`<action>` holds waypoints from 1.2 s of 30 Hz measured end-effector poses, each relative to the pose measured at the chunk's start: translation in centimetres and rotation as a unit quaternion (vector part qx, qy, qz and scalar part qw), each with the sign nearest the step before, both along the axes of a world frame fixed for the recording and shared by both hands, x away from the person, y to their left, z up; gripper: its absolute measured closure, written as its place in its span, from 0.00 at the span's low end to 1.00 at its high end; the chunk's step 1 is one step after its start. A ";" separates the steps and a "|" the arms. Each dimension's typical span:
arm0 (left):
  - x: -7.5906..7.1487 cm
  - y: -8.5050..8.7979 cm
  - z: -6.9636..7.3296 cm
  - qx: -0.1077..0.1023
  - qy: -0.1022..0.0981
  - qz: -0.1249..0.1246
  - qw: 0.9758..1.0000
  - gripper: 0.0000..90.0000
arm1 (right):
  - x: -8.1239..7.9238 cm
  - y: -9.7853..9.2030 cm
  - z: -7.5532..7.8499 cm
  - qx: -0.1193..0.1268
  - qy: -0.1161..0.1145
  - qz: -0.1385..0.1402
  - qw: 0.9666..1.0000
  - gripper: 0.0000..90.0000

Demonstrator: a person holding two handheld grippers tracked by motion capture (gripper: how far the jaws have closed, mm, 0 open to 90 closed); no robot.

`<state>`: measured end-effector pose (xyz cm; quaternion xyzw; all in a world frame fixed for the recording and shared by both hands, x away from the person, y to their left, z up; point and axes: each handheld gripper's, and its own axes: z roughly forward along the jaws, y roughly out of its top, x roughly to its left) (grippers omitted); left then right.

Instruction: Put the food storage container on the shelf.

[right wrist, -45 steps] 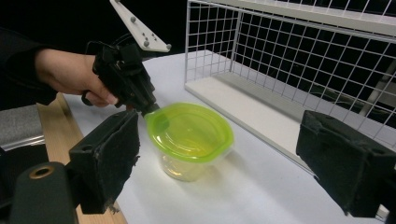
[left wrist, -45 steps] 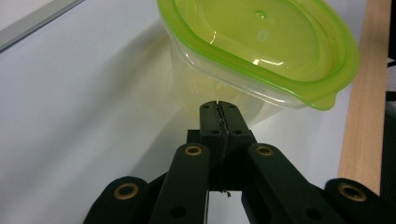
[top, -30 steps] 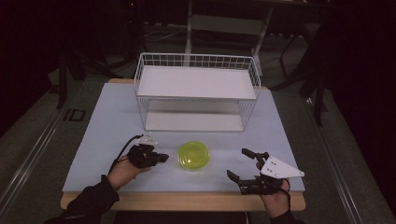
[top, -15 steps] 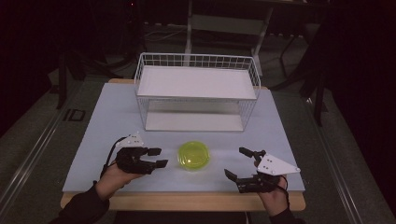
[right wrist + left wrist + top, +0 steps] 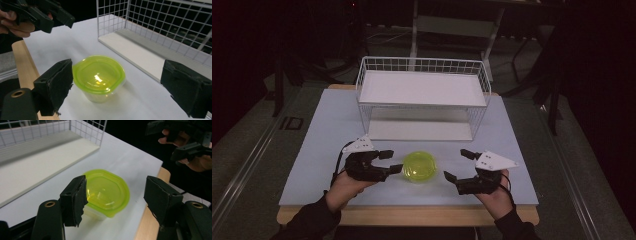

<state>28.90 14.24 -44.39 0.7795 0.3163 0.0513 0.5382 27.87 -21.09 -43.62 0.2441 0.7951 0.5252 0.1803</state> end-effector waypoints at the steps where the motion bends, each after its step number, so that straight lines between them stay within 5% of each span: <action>1: 0.1 -0.1 0.0 0.003 0.001 0.004 1.000 0.39 | 0.3 0.3 0.1 -0.004 -0.003 -0.004 1.000 0.12; 9: 1.2 -0.7 -0.9 0.011 0.023 0.025 0.999 0.39 | 2.7 2.0 -0.3 -0.013 0.038 -0.002 0.999 0.25; 10: 1.8 -1.0 -1.7 0.017 0.042 0.035 0.998 0.39 | 3.5 2.5 -0.9 -0.024 0.051 -0.006 0.998 0.29; 16: 1.9 -1.6 -3.3 0.038 0.072 0.054 0.995 0.39 | 4.8 3.7 -2.3 -0.037 0.064 -0.011 0.997 0.30; 25: 2.0 -2.0 -5.0 0.041 0.103 0.063 0.992 0.39 | 5.8 4.8 -3.7 -0.053 0.076 -0.010 0.996 0.32; 36: 2.5 -2.2 -6.2 0.038 0.130 0.061 0.989 0.50 | 6.2 4.6 -5.7 -0.065 0.123 -0.006 0.990 0.34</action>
